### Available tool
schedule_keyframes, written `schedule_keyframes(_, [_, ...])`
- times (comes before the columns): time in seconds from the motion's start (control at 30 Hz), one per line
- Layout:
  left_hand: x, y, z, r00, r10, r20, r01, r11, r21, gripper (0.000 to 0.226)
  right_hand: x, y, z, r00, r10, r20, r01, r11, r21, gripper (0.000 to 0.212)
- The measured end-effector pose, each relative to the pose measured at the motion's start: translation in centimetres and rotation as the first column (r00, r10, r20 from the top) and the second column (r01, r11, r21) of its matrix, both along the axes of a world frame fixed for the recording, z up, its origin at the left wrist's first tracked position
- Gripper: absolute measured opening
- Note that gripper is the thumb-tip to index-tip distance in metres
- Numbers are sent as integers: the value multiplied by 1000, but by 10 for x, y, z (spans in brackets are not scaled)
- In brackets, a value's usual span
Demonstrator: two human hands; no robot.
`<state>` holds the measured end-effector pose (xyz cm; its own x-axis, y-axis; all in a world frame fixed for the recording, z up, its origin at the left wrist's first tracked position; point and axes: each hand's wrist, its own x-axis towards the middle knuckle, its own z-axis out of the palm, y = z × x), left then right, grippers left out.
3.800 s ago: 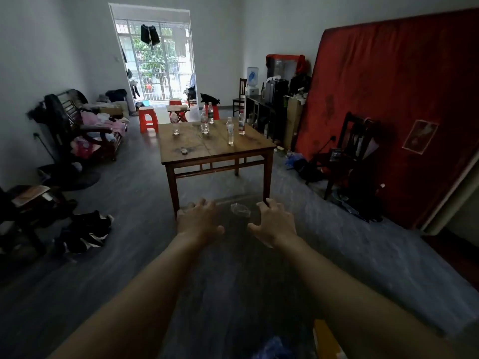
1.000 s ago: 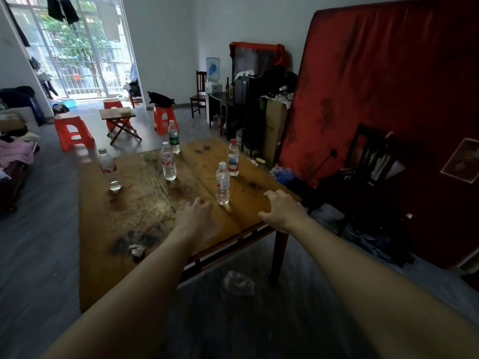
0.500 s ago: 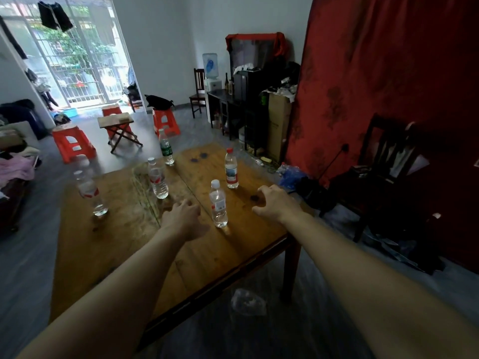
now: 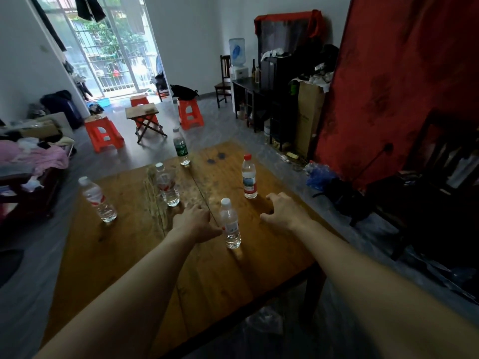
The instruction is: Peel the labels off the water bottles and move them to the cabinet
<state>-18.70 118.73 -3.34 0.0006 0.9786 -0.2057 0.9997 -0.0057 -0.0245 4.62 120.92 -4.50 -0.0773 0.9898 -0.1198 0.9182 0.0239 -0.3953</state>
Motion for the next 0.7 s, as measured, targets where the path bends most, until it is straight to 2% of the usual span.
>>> schedule_keyframes(0.33, [-26,75,-46,999,-33,42,36,996,-81,86,-33,61,-25,1000,-2,22,3,997,-73,71])
schedule_keyframes(0.53, [-42,111,-74,991,-88,98,102,983,-152,110,-42,93,-26,999,-30,41,34,996,-87,69])
schedule_keyframes(0.7, [-41,127,-87,983,-143,117,164,967,-194,113,-41,106,-29,998,-31,54,37,992,-122,68])
